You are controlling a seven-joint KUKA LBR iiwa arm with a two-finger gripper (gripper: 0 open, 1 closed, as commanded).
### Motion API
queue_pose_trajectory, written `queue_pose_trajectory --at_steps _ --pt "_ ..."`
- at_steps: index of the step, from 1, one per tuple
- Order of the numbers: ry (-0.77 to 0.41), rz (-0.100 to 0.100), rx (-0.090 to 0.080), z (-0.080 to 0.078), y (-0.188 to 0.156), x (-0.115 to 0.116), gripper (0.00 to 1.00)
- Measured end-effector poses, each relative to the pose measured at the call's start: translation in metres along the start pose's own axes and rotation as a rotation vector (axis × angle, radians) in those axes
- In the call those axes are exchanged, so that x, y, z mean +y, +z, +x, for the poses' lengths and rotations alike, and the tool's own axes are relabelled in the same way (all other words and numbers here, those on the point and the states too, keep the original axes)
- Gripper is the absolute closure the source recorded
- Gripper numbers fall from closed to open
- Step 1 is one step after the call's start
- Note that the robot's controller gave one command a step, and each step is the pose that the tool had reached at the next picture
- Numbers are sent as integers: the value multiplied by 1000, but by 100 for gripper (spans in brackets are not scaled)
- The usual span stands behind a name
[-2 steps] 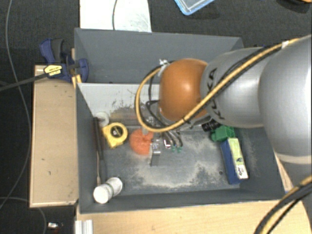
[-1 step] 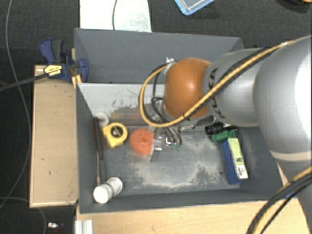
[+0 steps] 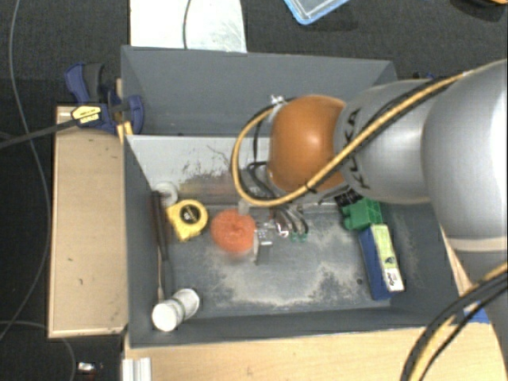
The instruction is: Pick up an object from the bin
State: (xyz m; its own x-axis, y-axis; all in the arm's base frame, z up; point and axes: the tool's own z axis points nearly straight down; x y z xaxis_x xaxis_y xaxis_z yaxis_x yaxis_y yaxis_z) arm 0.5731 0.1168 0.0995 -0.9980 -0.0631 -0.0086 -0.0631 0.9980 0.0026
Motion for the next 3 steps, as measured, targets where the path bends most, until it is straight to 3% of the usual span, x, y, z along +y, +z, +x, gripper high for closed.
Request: queue_pose_trajectory --at_steps 1,2,3 --pt "104 -1 -3 -7 7 9 0" --pt "24 -1 -10 -6 26 3 0" --pt "81 -3 -12 -19 28 14 0"
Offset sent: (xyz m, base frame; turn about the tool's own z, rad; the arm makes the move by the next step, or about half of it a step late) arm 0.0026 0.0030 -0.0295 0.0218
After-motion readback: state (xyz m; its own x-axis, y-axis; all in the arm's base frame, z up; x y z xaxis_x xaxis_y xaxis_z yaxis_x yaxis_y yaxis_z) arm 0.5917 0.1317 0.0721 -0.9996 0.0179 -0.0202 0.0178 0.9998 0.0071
